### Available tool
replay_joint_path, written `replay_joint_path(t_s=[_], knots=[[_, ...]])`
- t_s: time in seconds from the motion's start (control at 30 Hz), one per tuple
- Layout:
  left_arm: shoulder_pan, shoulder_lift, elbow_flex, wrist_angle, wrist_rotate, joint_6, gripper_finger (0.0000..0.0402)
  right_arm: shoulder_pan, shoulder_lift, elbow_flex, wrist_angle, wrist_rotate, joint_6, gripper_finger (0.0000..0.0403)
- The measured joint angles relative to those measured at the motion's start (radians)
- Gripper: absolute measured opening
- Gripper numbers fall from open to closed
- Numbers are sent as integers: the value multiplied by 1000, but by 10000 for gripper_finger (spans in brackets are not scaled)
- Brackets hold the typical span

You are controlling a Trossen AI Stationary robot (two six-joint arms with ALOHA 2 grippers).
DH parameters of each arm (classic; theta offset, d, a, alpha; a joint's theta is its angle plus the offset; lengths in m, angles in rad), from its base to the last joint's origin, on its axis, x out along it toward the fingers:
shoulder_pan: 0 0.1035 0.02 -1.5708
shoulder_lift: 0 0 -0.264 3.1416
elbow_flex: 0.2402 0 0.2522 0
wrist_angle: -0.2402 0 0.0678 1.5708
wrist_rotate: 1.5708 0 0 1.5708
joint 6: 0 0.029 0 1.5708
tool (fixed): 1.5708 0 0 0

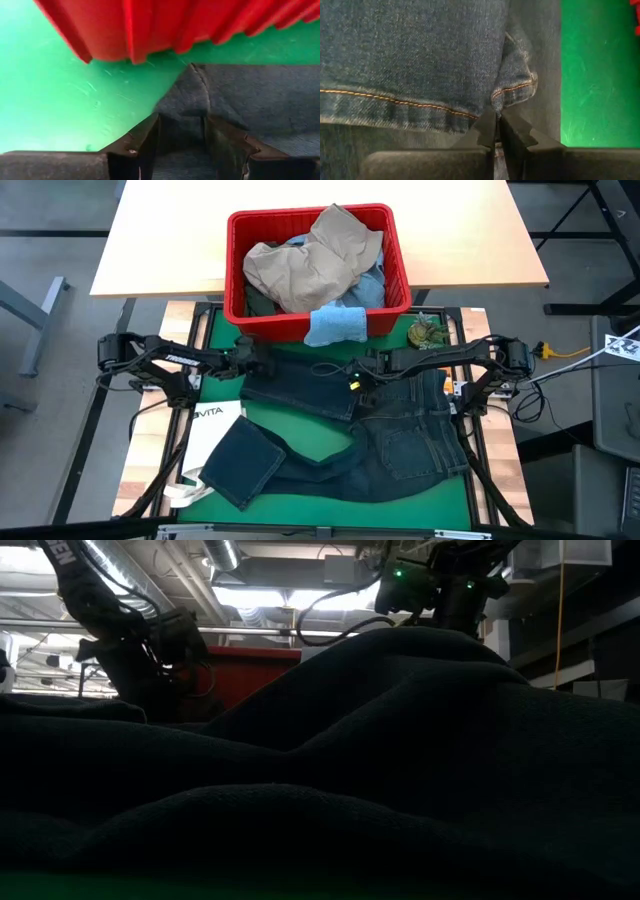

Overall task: Fold Laundry from Bin
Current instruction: Fold the dark blue pants

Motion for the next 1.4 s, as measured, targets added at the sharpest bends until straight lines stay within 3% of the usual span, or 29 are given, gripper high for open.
replay_joint_path(t_s=[0.4,0.67,0.97,1.13,1.4], knots=[[3,0,-2,-7,-86,-33,149,-1,0,0,12,0,0,21],[-49,-23,3,-15,-74,-6,141,-1,0,0,17,-1,0,26],[-98,-172,41,-10,-52,133,93,-1,0,0,20,-1,0,119],[-145,-263,43,-17,44,223,71,-1,-1,0,15,-8,-2,145],[-249,-328,43,-69,210,264,43,-1,-40,75,-39,-16,-55,146]])
